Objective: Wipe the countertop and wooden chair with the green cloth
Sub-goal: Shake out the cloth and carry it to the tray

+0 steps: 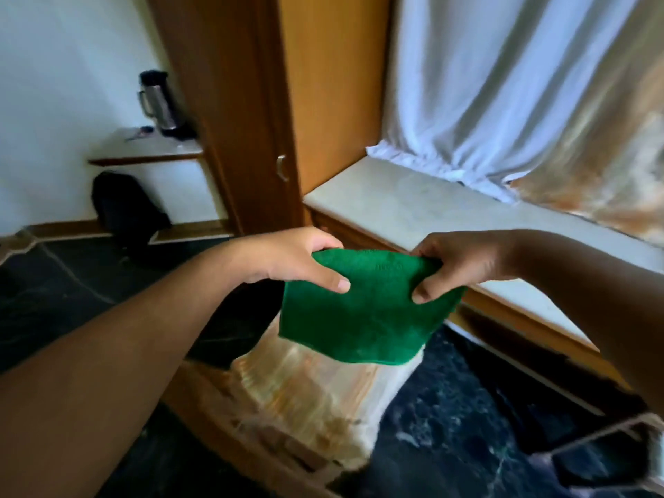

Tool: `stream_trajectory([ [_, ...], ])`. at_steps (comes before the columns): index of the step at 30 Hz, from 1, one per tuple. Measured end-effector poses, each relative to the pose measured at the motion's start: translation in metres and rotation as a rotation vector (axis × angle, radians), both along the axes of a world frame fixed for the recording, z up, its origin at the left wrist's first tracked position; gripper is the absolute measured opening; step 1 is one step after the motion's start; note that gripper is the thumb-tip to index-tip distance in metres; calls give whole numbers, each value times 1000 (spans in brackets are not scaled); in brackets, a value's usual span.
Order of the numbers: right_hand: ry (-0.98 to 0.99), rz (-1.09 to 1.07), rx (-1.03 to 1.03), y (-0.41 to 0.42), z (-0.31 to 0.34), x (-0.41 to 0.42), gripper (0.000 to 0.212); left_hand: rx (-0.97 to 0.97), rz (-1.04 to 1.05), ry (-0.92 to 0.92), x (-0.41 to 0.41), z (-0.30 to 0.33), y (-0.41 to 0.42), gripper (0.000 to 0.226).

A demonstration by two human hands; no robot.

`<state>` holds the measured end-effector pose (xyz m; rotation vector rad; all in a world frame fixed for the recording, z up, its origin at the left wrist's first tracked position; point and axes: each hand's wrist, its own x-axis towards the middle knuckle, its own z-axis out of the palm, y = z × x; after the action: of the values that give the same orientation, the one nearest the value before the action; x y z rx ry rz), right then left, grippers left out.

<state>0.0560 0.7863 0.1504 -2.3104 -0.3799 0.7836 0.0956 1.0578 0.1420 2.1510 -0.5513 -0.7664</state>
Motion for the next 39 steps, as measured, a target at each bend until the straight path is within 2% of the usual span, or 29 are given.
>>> stream_trajectory([
  [2,26,-192,184,-84,4,-29,31,-119,24,14,-1,-1,-79,23],
  [4,21,-423,465,-160,3,-59,41,-246,73,24,-3,0,-152,31],
  [7,-54,-728,919,-263,2,-112,39,-429,60,117,-18,1,-271,41],
  [9,-76,-837,1072,-311,-2,-143,40,-508,31,193,-29,1,-340,48],
  [10,-69,-870,1060,-333,-6,-158,42,-527,12,236,-35,1,-374,52],
  [14,-100,-1072,738,-405,-22,-210,43,-451,-119,333,-52,-1,-485,59],
  [16,-173,-1232,738,-448,-26,-235,43,-411,-184,375,-58,-5,-536,53],
  [19,-263,-1423,727,-505,-37,-269,34,-380,-227,453,-71,-19,-610,63],
  [24,-200,-1723,714,-590,-73,-307,28,-375,-180,723,-103,-59,-731,61],
  [28,-100,-1777,883,-667,-73,-315,34,-394,-107,838,-105,-77,-819,35],
  [30,-164,-1757,873,-711,-70,-310,44,-417,-90,855,-97,-77,-864,37],
  [33,-300,-1832,748,-773,-63,-294,53,-468,-111,812,-78,-69,-928,46],
  [35,-355,-1884,577,-813,-65,-281,55,-436,-152,701,-68,-67,-968,46],
  [37,-327,-1893,262,-843,-78,-268,52,-300,-210,481,-65,-79,-997,48],
  [39,-178,-1809,-108,-860,-100,-260,52,-96,-304,157,-64,-100,-1012,53],
])
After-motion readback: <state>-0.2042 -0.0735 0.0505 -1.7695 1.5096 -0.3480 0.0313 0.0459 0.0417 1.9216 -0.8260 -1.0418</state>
